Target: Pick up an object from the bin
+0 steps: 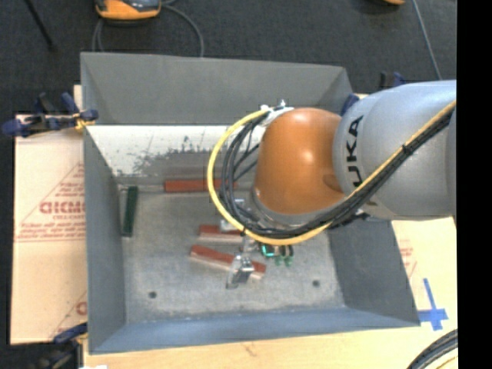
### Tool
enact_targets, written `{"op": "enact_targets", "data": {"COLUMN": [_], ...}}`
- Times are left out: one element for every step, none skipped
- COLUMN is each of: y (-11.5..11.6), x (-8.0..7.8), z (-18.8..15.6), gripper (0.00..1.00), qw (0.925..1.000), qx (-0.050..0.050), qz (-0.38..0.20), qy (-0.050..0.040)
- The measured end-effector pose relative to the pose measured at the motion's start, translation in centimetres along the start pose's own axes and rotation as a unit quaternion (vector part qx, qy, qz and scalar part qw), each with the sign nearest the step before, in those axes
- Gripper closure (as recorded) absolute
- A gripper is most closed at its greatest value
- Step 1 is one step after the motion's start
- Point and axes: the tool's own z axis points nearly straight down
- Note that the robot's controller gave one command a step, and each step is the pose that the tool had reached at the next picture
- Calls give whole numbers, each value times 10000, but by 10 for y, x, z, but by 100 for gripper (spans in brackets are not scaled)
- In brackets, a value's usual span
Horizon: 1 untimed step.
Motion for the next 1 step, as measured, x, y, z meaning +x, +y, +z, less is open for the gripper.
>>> {"op": "enact_targets", "data": {"y": [0], "x": [-2], "z": [-4], "gripper": [0], "qw": [10000], "qx": [-4], "qz": [14], "qy": [-40]}}
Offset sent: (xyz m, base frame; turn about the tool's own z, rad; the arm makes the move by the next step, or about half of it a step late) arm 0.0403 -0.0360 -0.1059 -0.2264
